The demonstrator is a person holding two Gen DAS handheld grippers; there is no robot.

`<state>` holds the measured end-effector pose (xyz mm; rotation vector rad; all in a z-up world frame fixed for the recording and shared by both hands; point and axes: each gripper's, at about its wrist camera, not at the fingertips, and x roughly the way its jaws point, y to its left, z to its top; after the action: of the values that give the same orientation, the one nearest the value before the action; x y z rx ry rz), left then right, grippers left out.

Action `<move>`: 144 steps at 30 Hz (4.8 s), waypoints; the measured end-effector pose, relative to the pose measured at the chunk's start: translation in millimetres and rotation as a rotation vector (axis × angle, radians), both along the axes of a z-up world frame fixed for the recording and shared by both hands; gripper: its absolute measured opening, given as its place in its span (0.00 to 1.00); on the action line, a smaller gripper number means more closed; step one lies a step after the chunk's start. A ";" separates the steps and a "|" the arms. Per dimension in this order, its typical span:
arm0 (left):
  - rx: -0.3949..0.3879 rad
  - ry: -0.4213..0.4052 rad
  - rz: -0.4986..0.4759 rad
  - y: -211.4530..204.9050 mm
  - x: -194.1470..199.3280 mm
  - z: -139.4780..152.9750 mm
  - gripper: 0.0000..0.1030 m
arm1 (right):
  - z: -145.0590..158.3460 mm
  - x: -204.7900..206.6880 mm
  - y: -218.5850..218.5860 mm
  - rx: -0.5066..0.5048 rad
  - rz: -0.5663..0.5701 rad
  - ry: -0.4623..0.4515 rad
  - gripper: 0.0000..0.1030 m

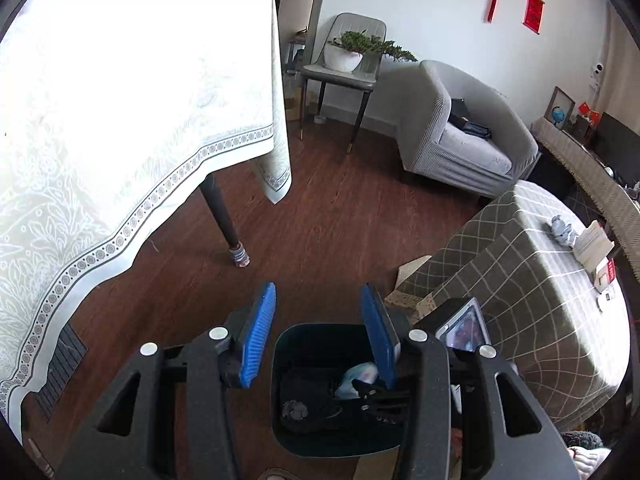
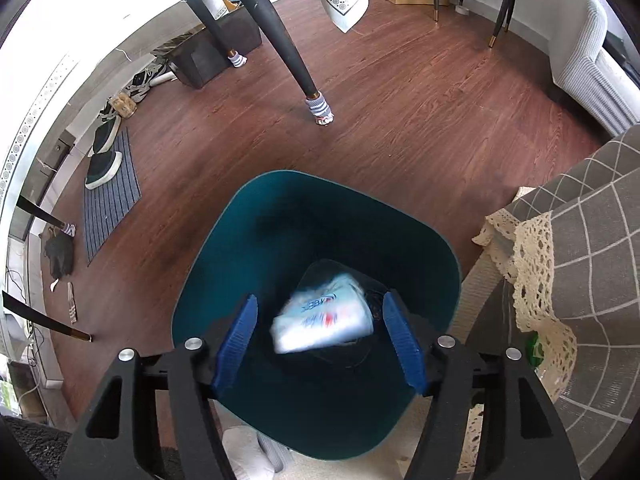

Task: Collect trash
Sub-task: 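Open right tool to drop blue-white tissue pack into the teal bin, then move both open tools back over the table toward the remaining items, then close left tool on white bottle cap while right tool approaches white barcode carton, then close right tool on the white barcode carton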

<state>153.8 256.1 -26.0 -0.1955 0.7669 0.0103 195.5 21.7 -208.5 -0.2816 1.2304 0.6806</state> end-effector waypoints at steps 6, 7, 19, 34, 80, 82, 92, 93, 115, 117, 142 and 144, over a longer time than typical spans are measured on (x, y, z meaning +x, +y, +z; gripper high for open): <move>-0.006 -0.058 -0.002 -14.2 -1.1 26.2 0.46 | 10.0 -3.1 -13.4 0.025 0.029 -0.024 0.66; -0.010 -0.063 0.000 -15.5 0.0 27.7 0.46 | 14.0 -3.8 -16.4 0.033 0.035 -0.032 0.66; -0.020 -0.107 -0.014 -36.1 6.1 40.7 0.46 | 78.7 -16.8 -42.5 0.142 0.079 -0.167 0.66; -0.010 -0.124 -0.048 -69.9 20.3 45.2 0.49 | 156.2 -36.1 -96.6 0.253 0.069 -0.353 0.66; 0.059 -0.061 -0.619 -356.7 43.7 0.8 0.77 | 205.9 -29.4 -440.1 0.208 -0.442 -0.562 0.88; 0.064 -0.060 -0.652 -369.2 43.0 -1.7 0.77 | 205.7 -29.9 -450.6 0.220 -0.455 -0.559 0.88; 0.082 -0.022 -0.750 -411.2 41.4 -16.7 0.76 | 194.7 -25.3 -479.4 0.215 -0.447 -0.530 0.89; 0.084 -0.019 -0.760 -415.2 41.0 -18.1 0.76 | 193.6 -25.9 -481.7 0.212 -0.444 -0.533 0.89; 0.065 0.042 -0.770 -433.4 52.5 -36.5 0.32 | 182.0 9.6 -470.0 0.242 -0.142 -0.426 0.89; 0.065 0.044 -0.762 -429.4 54.3 -36.1 0.32 | 180.6 11.8 -466.1 0.236 -0.126 -0.424 0.89; 0.052 0.041 -0.677 -367.6 47.9 -21.9 0.32 | 167.7 39.5 -423.7 0.121 -0.097 -0.404 0.89; 0.045 0.037 -0.668 -360.7 46.0 -20.0 0.32 | 167.8 41.3 -422.2 0.124 -0.106 -0.403 0.76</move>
<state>199.8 -104.6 -46.0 0.1109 0.8380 -0.6023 236.8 -400.6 -40.7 -0.2345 0.8096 0.5723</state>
